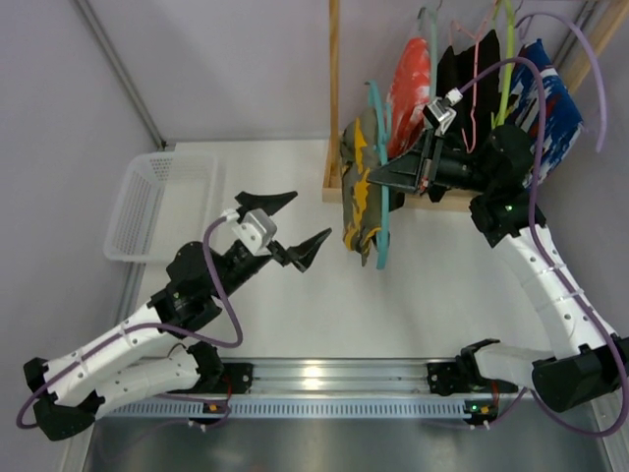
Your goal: Remove the trousers from the hanger
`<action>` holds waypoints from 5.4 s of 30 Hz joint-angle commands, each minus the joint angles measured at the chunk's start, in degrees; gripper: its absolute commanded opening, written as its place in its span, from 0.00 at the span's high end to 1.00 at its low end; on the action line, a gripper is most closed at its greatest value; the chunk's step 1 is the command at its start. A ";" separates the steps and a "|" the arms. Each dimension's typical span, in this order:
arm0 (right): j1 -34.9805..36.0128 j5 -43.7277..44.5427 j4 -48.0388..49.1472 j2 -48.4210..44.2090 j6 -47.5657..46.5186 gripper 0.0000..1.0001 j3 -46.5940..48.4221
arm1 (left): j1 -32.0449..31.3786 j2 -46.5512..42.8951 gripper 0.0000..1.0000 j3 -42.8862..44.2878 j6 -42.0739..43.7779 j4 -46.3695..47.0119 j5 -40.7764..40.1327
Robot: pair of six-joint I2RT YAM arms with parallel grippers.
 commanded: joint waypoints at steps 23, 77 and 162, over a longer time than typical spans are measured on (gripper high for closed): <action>0.22 5.82 0.08 0.52 -0.36 1.00 8.25 | -5.36 14.99 0.06 -10.29 10.26 25.96 3.15; 1.54 -0.42 5.80 0.26 3.42 1.00 7.81 | -0.26 35.48 0.81 -3.43 21.15 38.53 -7.14; -2.24 -3.06 1.93 5.36 -15.04 1.00 -13.63 | 66.27 4.54 1.00 14.77 0.58 6.00 -42.92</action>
